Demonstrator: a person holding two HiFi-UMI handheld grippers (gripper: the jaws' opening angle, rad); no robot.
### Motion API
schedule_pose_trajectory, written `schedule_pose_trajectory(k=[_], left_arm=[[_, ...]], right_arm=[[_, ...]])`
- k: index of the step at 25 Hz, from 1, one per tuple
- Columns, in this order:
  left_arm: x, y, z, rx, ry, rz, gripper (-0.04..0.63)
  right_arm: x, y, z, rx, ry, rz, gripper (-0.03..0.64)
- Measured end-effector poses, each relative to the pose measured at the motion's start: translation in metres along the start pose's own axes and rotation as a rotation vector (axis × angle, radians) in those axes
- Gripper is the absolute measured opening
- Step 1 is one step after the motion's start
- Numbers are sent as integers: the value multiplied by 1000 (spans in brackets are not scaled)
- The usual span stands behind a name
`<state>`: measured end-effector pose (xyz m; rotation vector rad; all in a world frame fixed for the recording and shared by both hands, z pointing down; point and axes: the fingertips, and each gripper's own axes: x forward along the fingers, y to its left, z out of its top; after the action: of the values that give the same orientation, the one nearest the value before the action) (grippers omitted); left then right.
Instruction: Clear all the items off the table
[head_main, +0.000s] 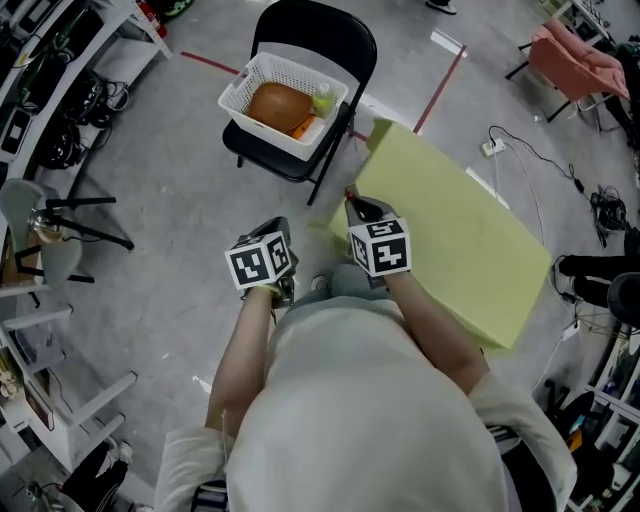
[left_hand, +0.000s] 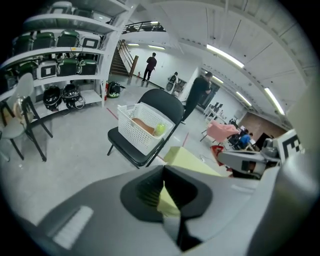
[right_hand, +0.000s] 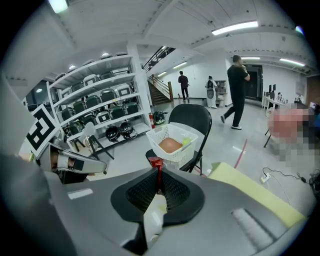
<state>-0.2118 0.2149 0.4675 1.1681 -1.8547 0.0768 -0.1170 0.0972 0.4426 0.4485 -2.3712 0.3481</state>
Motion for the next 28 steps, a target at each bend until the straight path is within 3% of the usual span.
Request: schedule_pose_trajectory(k=[6, 18, 28], left_arm=[[10, 17, 21, -64, -17, 37, 9], [52, 42, 99, -79, -26, 63, 9], [76, 60, 148, -109, -13, 81, 9]], right_arm=[[28, 2, 21, -33, 23, 45, 14], [111, 1, 108, -92, 17, 123, 14], [157, -3, 149, -108, 46, 154, 14]])
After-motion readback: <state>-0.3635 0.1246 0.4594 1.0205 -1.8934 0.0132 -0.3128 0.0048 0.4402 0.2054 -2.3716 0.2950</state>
